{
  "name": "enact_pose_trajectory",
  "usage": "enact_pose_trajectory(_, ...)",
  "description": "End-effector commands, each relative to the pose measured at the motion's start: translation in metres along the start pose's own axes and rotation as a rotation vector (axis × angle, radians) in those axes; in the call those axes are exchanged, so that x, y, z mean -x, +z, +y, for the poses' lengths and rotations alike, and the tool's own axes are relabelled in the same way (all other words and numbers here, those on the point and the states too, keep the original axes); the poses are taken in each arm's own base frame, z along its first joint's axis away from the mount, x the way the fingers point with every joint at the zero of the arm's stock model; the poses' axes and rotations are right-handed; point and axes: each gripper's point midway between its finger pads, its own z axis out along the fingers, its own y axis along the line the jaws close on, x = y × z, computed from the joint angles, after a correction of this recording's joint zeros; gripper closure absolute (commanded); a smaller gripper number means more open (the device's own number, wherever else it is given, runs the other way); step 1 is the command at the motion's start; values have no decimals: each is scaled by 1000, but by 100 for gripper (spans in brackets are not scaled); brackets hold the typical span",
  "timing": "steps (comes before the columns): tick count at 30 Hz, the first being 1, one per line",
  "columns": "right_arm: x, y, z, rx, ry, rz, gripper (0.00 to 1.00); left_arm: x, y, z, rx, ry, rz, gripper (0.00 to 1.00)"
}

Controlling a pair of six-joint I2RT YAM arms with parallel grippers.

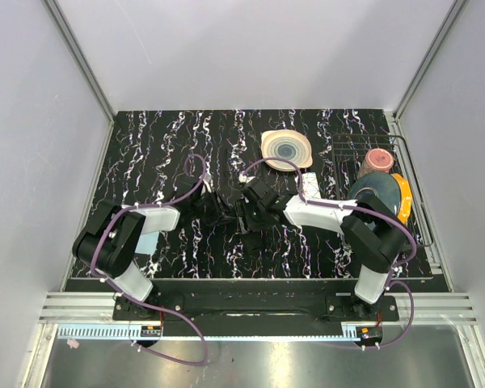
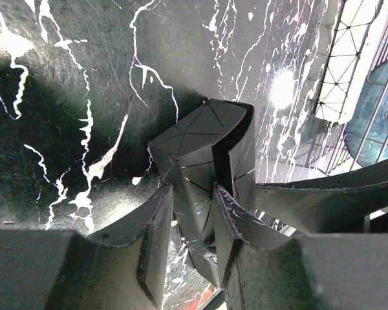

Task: Organize the sunglasses
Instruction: Open the sunglasses case at the center of the board.

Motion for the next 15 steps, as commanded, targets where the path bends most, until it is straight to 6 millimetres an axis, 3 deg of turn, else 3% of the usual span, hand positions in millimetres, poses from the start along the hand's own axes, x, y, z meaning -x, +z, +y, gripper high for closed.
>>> enact_pose_trajectory(1, 4, -13, 8, 82, 71, -21, 60, -15, 1, 55, 250, -4, 35, 68)
enact_pose_trajectory(7, 12, -22, -8, 30, 92, -61, 39, -22, 0, 67, 305, 6, 67, 68)
enact_pose_trajectory(15, 22, -43, -35, -69, 97, -112, 26, -19, 0, 69, 335, 16, 71, 68)
